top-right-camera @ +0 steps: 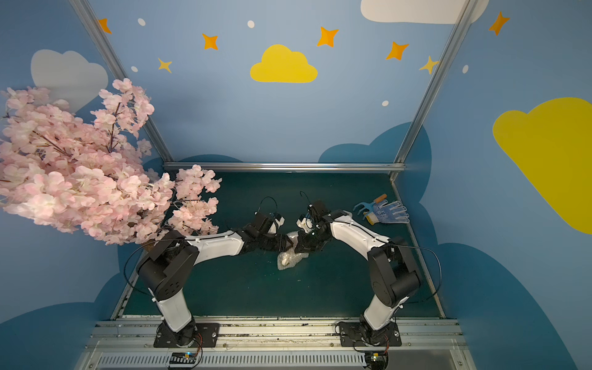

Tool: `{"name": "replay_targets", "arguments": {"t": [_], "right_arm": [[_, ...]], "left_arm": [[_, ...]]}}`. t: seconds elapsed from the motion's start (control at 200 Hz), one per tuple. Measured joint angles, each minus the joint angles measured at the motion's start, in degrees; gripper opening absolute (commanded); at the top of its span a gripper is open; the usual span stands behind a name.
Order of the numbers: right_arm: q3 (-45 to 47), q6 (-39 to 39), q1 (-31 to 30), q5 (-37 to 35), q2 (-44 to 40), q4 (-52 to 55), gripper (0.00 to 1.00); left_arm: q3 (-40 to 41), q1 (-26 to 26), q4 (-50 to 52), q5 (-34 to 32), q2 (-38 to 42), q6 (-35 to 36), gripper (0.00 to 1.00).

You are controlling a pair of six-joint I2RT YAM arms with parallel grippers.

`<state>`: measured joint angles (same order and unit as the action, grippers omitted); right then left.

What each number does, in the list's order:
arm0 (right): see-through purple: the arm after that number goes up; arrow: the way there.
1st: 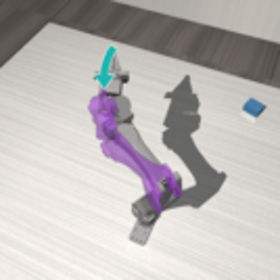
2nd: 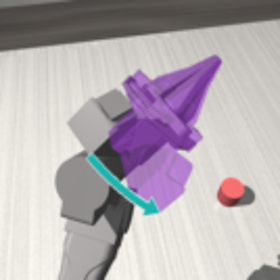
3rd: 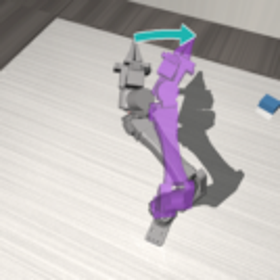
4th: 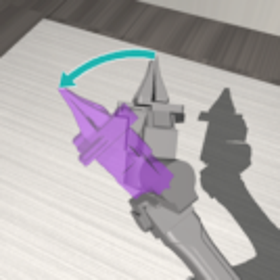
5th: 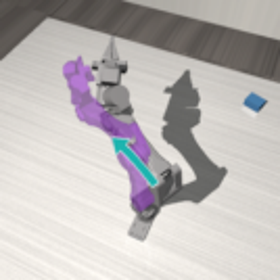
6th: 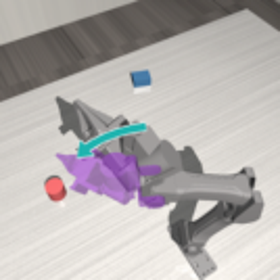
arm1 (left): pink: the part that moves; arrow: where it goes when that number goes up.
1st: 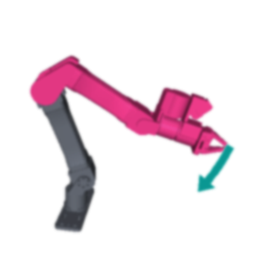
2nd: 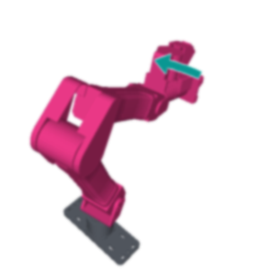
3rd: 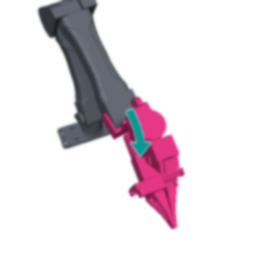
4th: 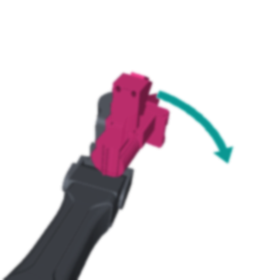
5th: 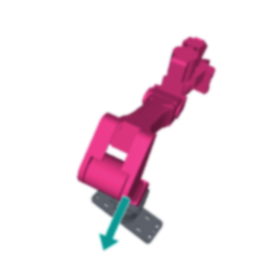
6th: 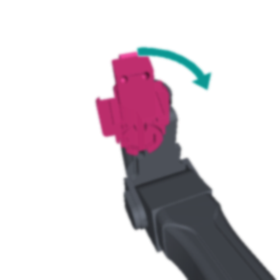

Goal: Wrap mugs in bubble wrap
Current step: Stick the tape on the bubble wrap.

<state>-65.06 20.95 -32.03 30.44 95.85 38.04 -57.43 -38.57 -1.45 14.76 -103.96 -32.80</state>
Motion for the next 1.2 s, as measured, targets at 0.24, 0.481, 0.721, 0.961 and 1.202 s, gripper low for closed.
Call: {"name": "replay_targets", "arguments": {"t": [0.24,0.481,0.721,0.961,1.202], "right_arm": [[1.05,-0.72,-1.18,-3.56,-1.55,-1.70,0.00],[1.70,-0.87,-1.68,-5.75,-2.95,-2.67,0.11],[1.60,-0.74,-1.97,-6.29,-4.02,-2.95,0.29],[1.60,-0.46,-1.99,-6.93,-5.55,-2.69,0.44],[1.55,-0.13,-1.99,-7.10,-6.60,-2.10,0.46]], "left_arm": [[0.00,-0.04,0.00,0.00,0.00,0.00,0.59],[0.00,-0.11,-0.15,0.00,0.00,-0.28,0.59],[0.00,-0.24,-0.26,0.02,0.00,-0.70,0.59],[0.00,-0.57,-0.61,0.04,-0.02,-1.07,0.59],[0.00,-0.61,-0.76,0.07,-0.09,-1.07,0.59]]}}
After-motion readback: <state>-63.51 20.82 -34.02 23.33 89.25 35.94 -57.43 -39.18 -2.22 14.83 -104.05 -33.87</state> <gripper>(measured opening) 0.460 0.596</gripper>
